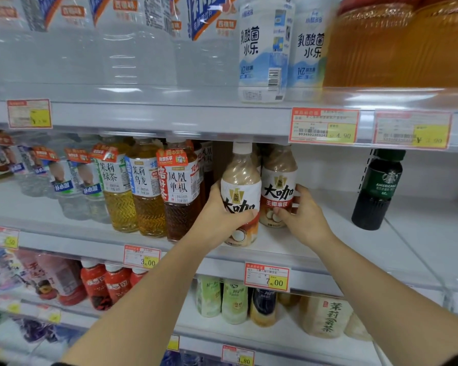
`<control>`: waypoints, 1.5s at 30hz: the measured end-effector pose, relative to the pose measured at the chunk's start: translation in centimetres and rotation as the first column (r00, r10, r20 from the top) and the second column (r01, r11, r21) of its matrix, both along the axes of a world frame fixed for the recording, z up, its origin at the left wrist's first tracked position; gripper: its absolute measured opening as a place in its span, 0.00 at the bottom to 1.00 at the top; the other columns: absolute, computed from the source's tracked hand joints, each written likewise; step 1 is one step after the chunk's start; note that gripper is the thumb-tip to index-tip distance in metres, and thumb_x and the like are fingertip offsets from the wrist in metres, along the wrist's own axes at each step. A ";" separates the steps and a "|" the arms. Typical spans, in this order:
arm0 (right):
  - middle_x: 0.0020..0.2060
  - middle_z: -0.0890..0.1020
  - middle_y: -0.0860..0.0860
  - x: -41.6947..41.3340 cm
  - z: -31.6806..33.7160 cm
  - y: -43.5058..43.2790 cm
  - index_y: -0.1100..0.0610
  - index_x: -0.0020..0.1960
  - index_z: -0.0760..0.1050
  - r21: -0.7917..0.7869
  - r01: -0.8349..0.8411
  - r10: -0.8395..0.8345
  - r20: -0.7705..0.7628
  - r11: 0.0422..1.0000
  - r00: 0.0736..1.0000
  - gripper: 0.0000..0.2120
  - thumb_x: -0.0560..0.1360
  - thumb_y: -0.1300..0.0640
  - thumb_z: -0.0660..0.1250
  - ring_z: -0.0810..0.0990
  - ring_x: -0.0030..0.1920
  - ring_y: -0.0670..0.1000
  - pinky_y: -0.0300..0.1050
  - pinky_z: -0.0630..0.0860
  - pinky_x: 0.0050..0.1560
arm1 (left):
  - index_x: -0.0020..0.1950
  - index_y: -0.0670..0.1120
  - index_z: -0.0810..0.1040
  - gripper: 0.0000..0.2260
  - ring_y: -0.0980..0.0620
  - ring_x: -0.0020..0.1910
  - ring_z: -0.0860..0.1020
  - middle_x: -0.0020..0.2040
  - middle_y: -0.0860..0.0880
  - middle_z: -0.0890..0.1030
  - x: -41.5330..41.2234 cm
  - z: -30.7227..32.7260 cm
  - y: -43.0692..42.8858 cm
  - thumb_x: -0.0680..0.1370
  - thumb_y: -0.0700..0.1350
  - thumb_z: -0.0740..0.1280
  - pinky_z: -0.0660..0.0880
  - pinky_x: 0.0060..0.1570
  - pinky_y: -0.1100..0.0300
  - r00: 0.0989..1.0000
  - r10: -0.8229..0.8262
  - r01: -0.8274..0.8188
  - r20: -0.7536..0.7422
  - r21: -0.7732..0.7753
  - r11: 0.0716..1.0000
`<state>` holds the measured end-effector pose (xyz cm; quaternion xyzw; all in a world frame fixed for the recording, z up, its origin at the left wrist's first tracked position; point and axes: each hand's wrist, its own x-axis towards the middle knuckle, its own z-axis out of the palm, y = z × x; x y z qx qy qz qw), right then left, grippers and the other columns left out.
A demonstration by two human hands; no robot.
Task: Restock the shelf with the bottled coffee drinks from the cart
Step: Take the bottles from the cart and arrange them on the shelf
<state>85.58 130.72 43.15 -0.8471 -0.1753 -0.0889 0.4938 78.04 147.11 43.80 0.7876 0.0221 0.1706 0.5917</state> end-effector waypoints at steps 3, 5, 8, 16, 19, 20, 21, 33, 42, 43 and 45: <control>0.63 0.75 0.55 0.3 0.0 -0.2 0.59 0.70 0.61 -0.027 0.001 -0.001 -0.003 1.000 1.000 0.29 0.73 0.62 0.69 0.75 0.62 0.56 0.42 0.69 0.53 | 0.71 0.50 0.59 0.35 0.63 0.54 0.75 0.57 0.55 0.75 0.1 -0.2 0.0 0.70 0.43 0.75 0.71 0.45 0.70 1.000 0.013 -0.013 0.003 0.020 1.000; 0.63 0.75 0.56 0.4 0.0 -0.1 0.60 0.70 0.60 -0.054 -0.006 0.005 -0.022 0.999 1.000 0.30 0.73 0.61 0.69 0.74 0.63 0.56 0.42 0.69 0.54 | 0.70 0.50 0.60 0.33 0.62 0.55 0.74 0.58 0.54 0.75 0.1 -0.3 0.0 0.70 0.44 0.74 0.71 0.47 0.70 1.000 0.019 -0.019 0.006 0.029 0.999; 0.68 0.70 0.57 -0.3 0.2 -0.1 0.59 0.74 0.55 -0.037 0.041 -0.041 -0.012 0.998 0.999 0.36 0.73 0.58 0.70 0.70 0.67 0.57 0.46 0.68 0.61 | 0.70 0.52 0.60 0.34 0.62 0.56 0.74 0.60 0.54 0.74 -0.2 -0.4 -0.3 0.70 0.43 0.75 0.70 0.50 0.70 0.999 0.015 -0.015 0.035 0.027 1.000; 0.56 0.77 0.39 -6.2 -0.2 0.2 0.45 0.67 0.67 0.052 -0.290 0.287 0.059 0.956 0.956 0.27 0.72 0.61 0.70 0.78 0.55 0.44 0.37 0.75 0.54 | 0.72 0.59 0.56 0.37 0.68 0.59 0.73 0.60 0.62 0.74 -1.5 -1.6 -0.2 0.72 0.38 0.71 0.69 0.54 0.77 0.991 -0.018 -0.003 0.133 0.154 0.988; 0.52 0.75 0.35 -6.4 -0.4 0.7 0.46 0.68 0.66 0.075 -0.263 0.259 0.057 0.962 0.964 0.28 0.73 0.63 0.70 0.78 0.54 0.43 0.37 0.75 0.54 | 0.74 0.56 0.56 0.37 0.66 0.60 0.73 0.61 0.61 0.74 -1.3 -1.5 -0.2 0.72 0.39 0.72 0.69 0.55 0.74 0.992 -0.035 0.013 0.123 0.171 0.985; 0.52 0.74 0.34 -6.4 -0.4 0.7 0.46 0.68 0.66 0.076 -0.247 0.242 0.068 0.966 0.968 0.28 0.73 0.63 0.69 0.77 0.54 0.42 0.35 0.75 0.53 | 0.74 0.55 0.55 0.37 0.68 0.59 0.72 0.61 0.61 0.74 -1.3 -1.5 -0.2 0.72 0.40 0.72 0.69 0.54 0.75 0.993 -0.039 0.018 0.115 0.176 0.984; 0.52 0.74 0.34 -6.5 -0.4 0.8 0.47 0.68 0.66 0.068 -0.234 0.229 0.074 0.970 0.971 0.28 0.73 0.63 0.69 0.77 0.54 0.42 0.34 0.75 0.53 | 0.74 0.55 0.54 0.37 0.69 0.59 0.72 0.60 0.62 0.74 -1.2 -1.5 -0.1 0.73 0.40 0.72 0.69 0.54 0.75 0.993 -0.046 0.026 0.109 0.180 0.983; 0.48 0.77 0.42 -15.6 -5.6 3.3 0.54 0.58 0.76 -0.103 -0.212 0.236 0.362 0.972 0.902 0.13 0.74 0.61 0.65 0.74 0.50 0.38 0.26 0.68 0.52 | 0.67 0.56 0.66 0.21 0.67 0.58 0.71 0.60 0.60 0.72 -13.1 -6.6 3.5 0.77 0.42 0.65 0.66 0.55 0.76 0.971 0.092 -0.156 0.222 0.292 0.944; 0.51 0.78 0.46 -25.6 -27.6 13.1 0.54 0.59 0.76 -0.327 -0.547 0.471 -0.287 0.770 0.834 0.13 0.75 0.61 0.66 0.77 0.52 0.47 0.45 0.75 0.55 | 0.58 0.51 0.77 0.11 0.61 0.46 0.77 0.50 0.57 0.80 -31.2 -30.0 13.4 0.78 0.40 0.63 0.70 0.41 0.71 0.789 0.501 -0.399 -0.355 0.323 0.858; 0.52 0.79 0.47 -26.2 -29.9 14.2 0.53 0.59 0.76 -0.342 -0.572 0.472 -0.335 0.746 0.816 0.14 0.75 0.61 0.66 0.77 0.53 0.48 0.44 0.75 0.55 | 0.58 0.52 0.78 0.11 0.62 0.44 0.76 0.48 0.57 0.79 -32.8 -32.1 14.0 0.78 0.41 0.63 0.69 0.41 0.73 0.755 0.525 -0.410 -0.394 0.341 0.846; 0.54 0.79 0.47 -27.4 -34.4 15.8 0.52 0.61 0.75 -0.380 -0.614 0.456 -0.430 0.691 0.779 0.14 0.75 0.59 0.66 0.77 0.54 0.48 0.43 0.74 0.53 | 0.59 0.50 0.78 0.12 0.63 0.41 0.74 0.47 0.57 0.79 -35.5 -36.3 14.5 0.78 0.41 0.63 0.66 0.39 0.78 0.684 0.554 -0.413 -0.475 0.373 0.830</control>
